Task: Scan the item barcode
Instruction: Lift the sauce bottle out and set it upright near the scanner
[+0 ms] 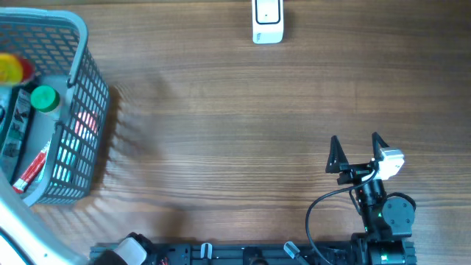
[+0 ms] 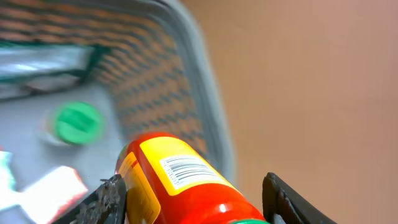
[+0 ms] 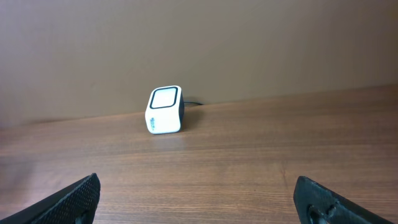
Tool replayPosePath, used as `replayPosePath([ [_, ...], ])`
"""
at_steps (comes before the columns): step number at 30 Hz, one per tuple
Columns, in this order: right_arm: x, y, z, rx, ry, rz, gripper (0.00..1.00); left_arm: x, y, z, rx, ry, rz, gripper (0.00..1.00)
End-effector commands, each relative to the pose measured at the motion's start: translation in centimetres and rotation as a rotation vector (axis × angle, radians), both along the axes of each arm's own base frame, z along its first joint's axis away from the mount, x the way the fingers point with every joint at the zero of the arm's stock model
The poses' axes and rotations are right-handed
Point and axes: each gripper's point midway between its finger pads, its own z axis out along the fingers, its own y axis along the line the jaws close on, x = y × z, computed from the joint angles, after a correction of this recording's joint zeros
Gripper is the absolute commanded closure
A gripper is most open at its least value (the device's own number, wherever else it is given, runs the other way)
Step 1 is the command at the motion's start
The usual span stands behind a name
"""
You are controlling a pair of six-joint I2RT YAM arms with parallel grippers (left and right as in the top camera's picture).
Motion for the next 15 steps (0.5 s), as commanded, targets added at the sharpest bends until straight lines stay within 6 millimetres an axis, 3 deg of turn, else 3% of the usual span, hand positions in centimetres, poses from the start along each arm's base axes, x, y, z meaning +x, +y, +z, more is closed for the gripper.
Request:
replayPosePath([
  [1, 0.0, -0.1, 0.2, -0.012, -0.01, -0.009, 0.0, 1.4, -10.1, 4.0, -0.066, -0.138, -0.356, 0.68],
  [7, 0.0, -0.1, 0.2, -0.012, -0.01, -0.009, 0.0, 3.3, -20.5, 2.7, 0.017, -0.079, -0.652, 0.69],
  [11, 0.0, -0.1, 0.2, -0.012, -0.011, -0.009, 0.0, 3.0, -26.5, -1.1, 0.195, 0.079, -0.799, 0.7],
  [15, 0.0, -0.1, 0.2, -0.012, -0.01, -0.009, 0.0, 2.4, -31.0, -4.9, 0.358, 0.239, -0.89, 0.7],
])
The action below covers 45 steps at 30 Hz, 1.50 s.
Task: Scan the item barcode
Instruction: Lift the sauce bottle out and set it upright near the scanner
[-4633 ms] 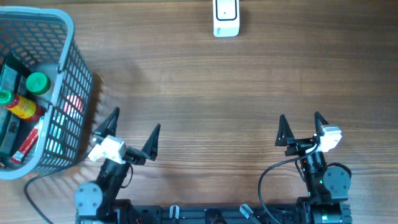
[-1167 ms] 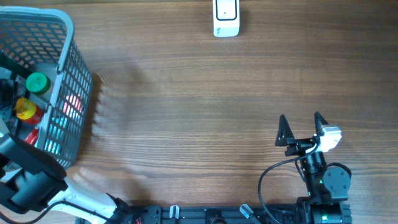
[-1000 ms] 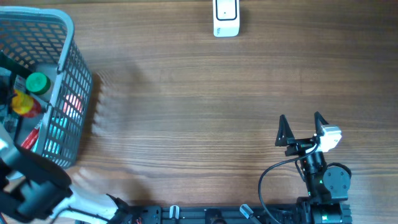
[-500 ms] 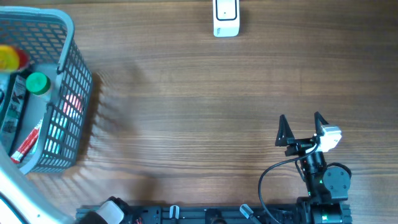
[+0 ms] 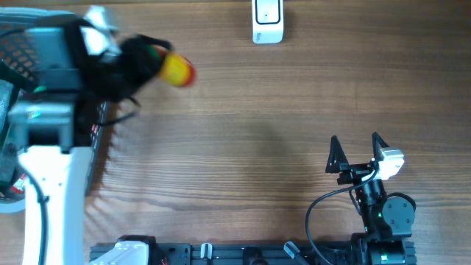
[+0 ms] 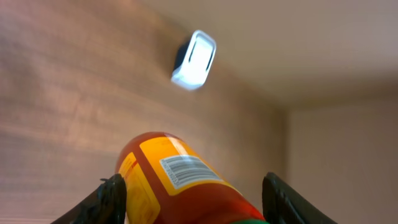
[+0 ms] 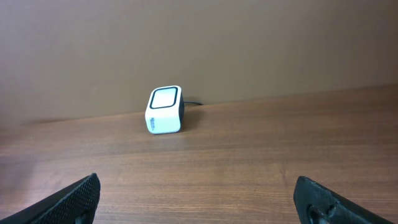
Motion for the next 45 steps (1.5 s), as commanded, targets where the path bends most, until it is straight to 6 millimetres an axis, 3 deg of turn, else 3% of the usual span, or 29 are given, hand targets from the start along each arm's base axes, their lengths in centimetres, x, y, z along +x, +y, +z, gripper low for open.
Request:
replayPosePath([
  [1, 0.0, -0.1, 0.2, -0.012, -0.01, -0.009, 0.0, 0.5, -2.6, -2.6, 0.296, -0.016, -0.078, 0.7],
  [4, 0.0, -0.1, 0.2, -0.012, -0.01, -0.009, 0.0, 0.3, -5.9, -5.6, 0.41, 0.035, -0.167, 0.75],
  [12, 0.0, -0.1, 0.2, -0.012, -0.01, -0.009, 0.0, 1.4, -13.7, -14.6, 0.579, 0.133, -0.425, 0.71],
  [17, 0.0, -0.1, 0.2, -0.012, -0.01, -0.009, 0.0, 2.0, -17.3, -20.3, 0.632, 0.18, -0.524, 0.77],
  [21, 0.0, -0.1, 0.2, -0.012, -0.01, -0.009, 0.0, 2.5, -19.0, -22.9, 0.642, 0.186, -0.553, 0.78],
  [25, 0.0, -0.1, 0.2, -0.012, -0.01, -0.009, 0.0, 2.5, -20.8, -23.8, 0.587, 0.179, -0.59, 0.78],
  [33, 0.0, -0.1, 0.2, -0.012, -0.01, -0.009, 0.0, 3.8, -22.8, -22.6, 0.46, 0.133, -0.532, 0.75],
  [35, 0.0, -0.1, 0.2, -0.012, -0.01, -0.009, 0.0, 3.8, -23.0, -22.5, 0.453, 0.132, -0.537, 0.71],
  [45, 0.0, -0.1, 0.2, -0.012, -0.01, -0.009, 0.0, 2.9, -22.7, -24.5, 0.394, 0.215, -0.468, 0.72],
])
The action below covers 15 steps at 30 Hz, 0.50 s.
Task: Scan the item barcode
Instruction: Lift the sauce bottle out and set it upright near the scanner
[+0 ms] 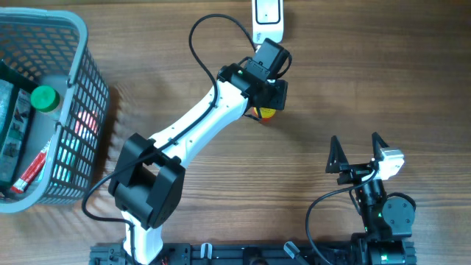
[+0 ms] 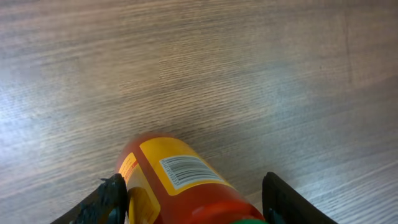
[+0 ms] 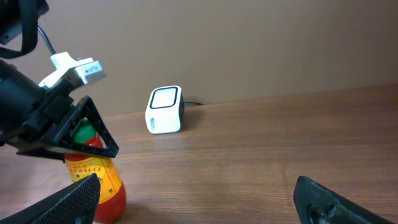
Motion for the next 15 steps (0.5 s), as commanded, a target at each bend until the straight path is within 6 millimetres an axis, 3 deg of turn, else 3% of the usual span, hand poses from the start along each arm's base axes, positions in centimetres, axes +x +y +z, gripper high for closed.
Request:
replayPosePath([
  [1, 0.0, -0.1, 0.2, -0.012, -0.01, -0.009, 0.0, -0.6, -0.3, -0.9, -0.053, 0.053, 0.056, 0.72],
  [4, 0.0, -0.1, 0.2, -0.012, -0.01, -0.009, 0.0, -0.9, -0.1, -1.6, -0.045, 0.063, 0.058, 0.67],
  [6, 0.0, -0.1, 0.2, -0.012, -0.01, -0.009, 0.0, -1.0, 0.0, -1.8, -0.042, 0.074, 0.068, 0.55],
  [9, 0.0, -0.1, 0.2, -0.012, -0.01, -0.009, 0.0, -1.0, 0.0, -1.7, -0.044, 0.072, 0.068, 0.05],
  [12, 0.0, -0.1, 0.2, -0.012, -0.009, -0.009, 0.0, -0.8, -0.1, -0.4, -0.062, 0.049, 0.067, 0.0],
  [15, 0.0, -0.1, 0.2, -0.012, -0.009, -0.009, 0.0, -0.5, -0.2, 3.3, -0.1, -0.024, 0.038, 0.0],
])
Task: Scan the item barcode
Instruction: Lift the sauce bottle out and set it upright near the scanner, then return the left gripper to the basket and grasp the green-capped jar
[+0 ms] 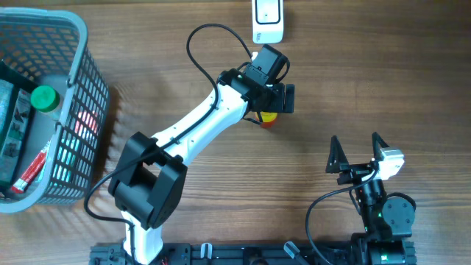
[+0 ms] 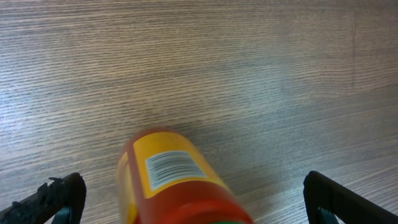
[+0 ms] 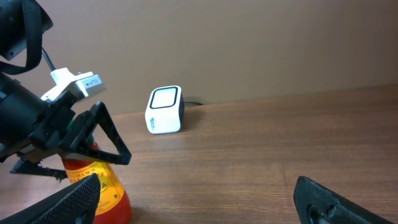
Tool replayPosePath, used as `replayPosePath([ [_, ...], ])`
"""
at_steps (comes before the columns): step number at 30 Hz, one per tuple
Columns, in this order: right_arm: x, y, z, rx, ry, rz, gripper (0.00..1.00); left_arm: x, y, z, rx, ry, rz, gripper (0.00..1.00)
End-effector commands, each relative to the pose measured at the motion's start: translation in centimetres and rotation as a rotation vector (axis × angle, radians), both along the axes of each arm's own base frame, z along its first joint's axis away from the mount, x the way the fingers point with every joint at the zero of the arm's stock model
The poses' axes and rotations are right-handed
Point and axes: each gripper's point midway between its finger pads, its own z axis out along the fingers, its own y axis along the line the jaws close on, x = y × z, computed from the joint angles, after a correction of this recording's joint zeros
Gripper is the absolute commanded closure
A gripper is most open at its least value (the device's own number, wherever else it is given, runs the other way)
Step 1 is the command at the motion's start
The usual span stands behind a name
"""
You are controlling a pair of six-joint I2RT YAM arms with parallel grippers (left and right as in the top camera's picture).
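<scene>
A red sauce bottle (image 3: 99, 186) with a yellow label stands upright on the table, a short way in front of the white barcode scanner (image 3: 165, 110) (image 1: 267, 20). In the left wrist view the bottle (image 2: 177, 186) shows its barcode (image 2: 171, 165). My left gripper (image 2: 193, 202) (image 1: 272, 99) is open, its fingers (image 3: 102, 134) spread wide on either side of the bottle's top, apart from it. From overhead only a bit of the bottle (image 1: 269, 118) shows under the arm. My right gripper (image 3: 198, 202) (image 1: 358, 153) is open and empty near the front right.
A grey mesh basket (image 1: 81, 110) at the left edge holds a green-capped bottle (image 1: 44, 98) and other packs. The scanner's cable runs off the far edge. My left arm (image 1: 199, 125) stretches diagonally across the middle of the table.
My left gripper has opened and let go of the bottle, which now stands on the table by itself. The right arm has not moved.
My left gripper held the bottle above the basket. Then it held it past the basket's rim, with the scanner ahead. Later the bottle was down on the table in front of the scanner, still gripped. Now the fingers stand open around it.
</scene>
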Motion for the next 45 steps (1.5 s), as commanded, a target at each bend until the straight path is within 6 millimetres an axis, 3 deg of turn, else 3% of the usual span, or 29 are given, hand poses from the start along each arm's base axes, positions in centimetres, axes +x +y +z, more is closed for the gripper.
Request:
replayPosePath([
  [1, 0.0, -0.1, 0.2, -0.012, -0.01, -0.009, 0.0, 0.4, -0.2, 6.6, -0.073, -0.123, -0.037, 0.0],
  [4, 0.0, -0.1, 0.2, -0.012, -0.01, -0.009, 0.0, 1.1, 1.1, 13.2, -0.088, -0.262, 0.012, 0.0],
  [8, 0.0, -0.1, 0.2, -0.012, -0.01, -0.009, 0.0, 1.8, 6.3, 24.2, -0.048, -0.538, 0.198, 0.0],
  [11, 0.0, -0.1, 0.2, -0.012, -0.01, -0.009, 0.01, 1.5, 13.0, 32.0, 0.019, -0.764, 0.446, 0.0],
  [12, 0.0, -0.1, 0.2, -0.012, -0.01, -0.009, 0.0, 0.9, 17.5, 35.3, 0.068, -0.86, 0.606, 0.0],
  [14, 0.0, -0.1, 0.2, -0.012, -0.01, -0.009, 0.0, -0.1, 22.0, 37.5, 0.105, -0.918, 0.74, 0.0],
  [17, 0.0, -0.1, 0.2, -0.012, -0.01, -0.009, 0.0, -1.6, 29.2, 38.7, 0.139, -0.924, 0.93, 0.0],
  [20, 0.0, -0.1, 0.2, -0.012, -0.01, -0.009, 0.0, -2.8, 36.1, 37.3, 0.165, -0.854, 1.132, 0.0],
  [24, 0.0, -0.1, 0.2, -0.012, -0.01, -0.009, 0.0, -3.1, 42.3, 34.0, 0.16, -0.702, 1.249, 0.0],
  [28, 0.0, -0.1, 0.2, -0.012, -0.01, -0.009, 0.0, -3.0, 49.1, 28.9, 0.169, -0.507, 1.368, 0.0],
  [31, 0.0, -0.1, 0.2, -0.012, -0.01, -0.009, 0.0, -3.0, 53.1, 24.5, 0.204, -0.362, 1.446, 0.0],
  [36, 0.0, -0.1, 0.2, -0.012, -0.009, -0.009, 0.02, -2.2, 56.7, 16.4, 0.259, -0.107, 1.482, 0.01],
  [41, 0.0, -0.1, 0.1, -0.012, -0.008, -0.009, 0.0, -0.2, 57.2, 8.7, 0.255, 0.088, 1.445, 0.0],
  [45, 0.0, -0.1, 0.1, -0.012, -0.007, -0.009, 0.0, 1.3, 57.6, 5.2, 0.241, 0.14, 1.43, 0.0],
])
